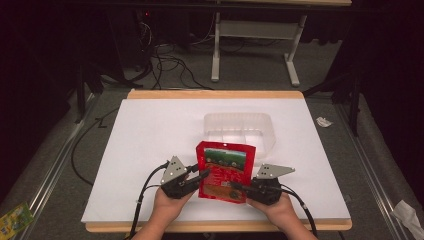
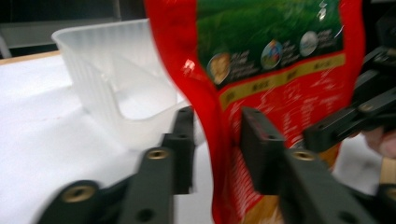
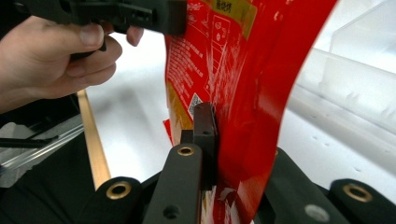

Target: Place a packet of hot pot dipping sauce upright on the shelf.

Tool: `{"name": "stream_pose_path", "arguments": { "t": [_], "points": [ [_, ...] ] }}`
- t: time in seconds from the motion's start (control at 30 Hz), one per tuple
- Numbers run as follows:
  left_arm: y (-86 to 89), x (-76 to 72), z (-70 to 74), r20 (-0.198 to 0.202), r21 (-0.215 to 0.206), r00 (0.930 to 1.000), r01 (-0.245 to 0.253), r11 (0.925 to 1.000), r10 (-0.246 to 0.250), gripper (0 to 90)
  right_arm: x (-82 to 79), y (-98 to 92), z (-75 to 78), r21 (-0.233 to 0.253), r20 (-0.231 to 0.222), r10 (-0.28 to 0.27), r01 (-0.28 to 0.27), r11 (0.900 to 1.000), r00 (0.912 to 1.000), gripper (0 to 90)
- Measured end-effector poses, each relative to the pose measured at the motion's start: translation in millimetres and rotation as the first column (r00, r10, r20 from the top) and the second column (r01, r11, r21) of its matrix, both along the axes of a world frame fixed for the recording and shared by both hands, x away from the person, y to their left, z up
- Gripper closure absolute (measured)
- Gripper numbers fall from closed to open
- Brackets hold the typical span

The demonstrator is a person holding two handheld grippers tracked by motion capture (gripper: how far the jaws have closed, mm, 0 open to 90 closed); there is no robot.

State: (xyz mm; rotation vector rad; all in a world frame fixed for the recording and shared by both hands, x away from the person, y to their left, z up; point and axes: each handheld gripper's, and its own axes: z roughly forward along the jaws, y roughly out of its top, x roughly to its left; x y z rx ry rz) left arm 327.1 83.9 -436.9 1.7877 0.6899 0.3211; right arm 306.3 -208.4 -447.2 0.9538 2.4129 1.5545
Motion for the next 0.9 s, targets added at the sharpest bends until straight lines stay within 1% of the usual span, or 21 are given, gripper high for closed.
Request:
{"name": "stream_pose_path", "arguments": {
  "t": [0.03,0.07,0.1,0.23,0.3,0.33,0.43,0.47,0.53,0.57,0.6,0.73,0.87,0.9],
  "points": [
    [1.9,-0.6,-0.3,0.001,0.009,1.0000,-0.001,1.0000,0.001,61.0,-0.9,-0.2,0.4,0.003,-0.005,-0.001,0.001,1.000,1.0000,86.7],
    [6.3,-1.8,-0.3,0.007,0.026,0.9999,-0.010,0.9996,0.010,54.7,-2.0,-0.2,0.9,0.009,-0.013,-0.004,0.005,1.000,0.9999,86.8],
    [6.3,-1.8,-0.3,0.007,0.026,0.9999,-0.010,0.9996,0.010,52.2,-2.6,-0.2,1.1,0.009,-0.017,-0.007,0.007,1.000,0.9998,86.8],
    [16.5,-2.1,-0.5,-0.003,0.045,0.9998,-0.020,0.9988,0.020,49.6,-4.3,-0.1,2.1,0.023,-0.019,-0.004,0.004,1.000,0.9998,87.1],
    [20.8,-1.3,-1.3,-0.008,0.061,0.9995,-0.030,0.9977,0.031,48.7,-5.5,-0.7,3.3,0.032,-0.014,-0.005,0.005,0.999,0.9999,87.2],
    [24.0,0.7,-2.7,-0.028,0.070,0.9990,-0.032,0.9970,0.034,46.1,-7.0,-1.3,5.1,0.036,-0.003,-0.007,0.007,0.999,1.0000,87.3],
    [25.9,1.5,-3.9,-0.038,0.071,0.9984,-0.040,0.9967,0.042,43.8,-8.2,-2.4,6.8,0.036,0.002,-0.015,0.015,0.999,0.9999,87.4],
    [26.7,1.7,-4.2,-0.038,0.077,0.9982,-0.044,0.9961,0.047,42.5,-9.0,-3.2,7.7,0.037,0.003,-0.020,0.020,0.999,0.9998,87.4],
    [27.7,1.0,-4.3,-0.034,0.082,0.9979,-0.052,0.9953,0.055,41.1,-9.8,-5.2,9.2,0.043,0.015,-0.028,0.027,0.999,0.9995,87.4],
    [28.3,0.3,-4.1,-0.030,0.086,0.9978,-0.056,0.9947,0.059,40.6,-11.0,-7.9,11.2,0.039,0.028,-0.040,0.039,0.998,0.9988,87.5],
    [29.1,-0.2,-3.9,-0.029,0.088,0.9978,-0.058,0.9945,0.060,40.6,-11.0,-7.9,11.2,0.039,0.028,-0.040,0.039,0.998,0.9988,87.5],
    [32.4,-2.3,-4.4,-0.031,0.087,0.9972,-0.065,0.9941,0.068,39.6,-12.7,-14.3,14.7,0.044,0.059,-0.069,0.067,0.997,0.9959,87.4],
    [37.7,-3.3,-8.1,-0.064,0.108,0.9956,-0.061,0.9923,0.068,37.6,-15.0,-21.6,19.5,0.052,0.091,-0.114,0.110,0.993,0.9892,87.5],
    [41.3,-4.1,-9.1,-0.073,0.117,0.9944,-0.067,0.9908,0.076,36.9,-15.8,-25.2,21.5,0.059,0.111,-0.138,0.132,0.990,0.9842,87.4]
  ]
}}
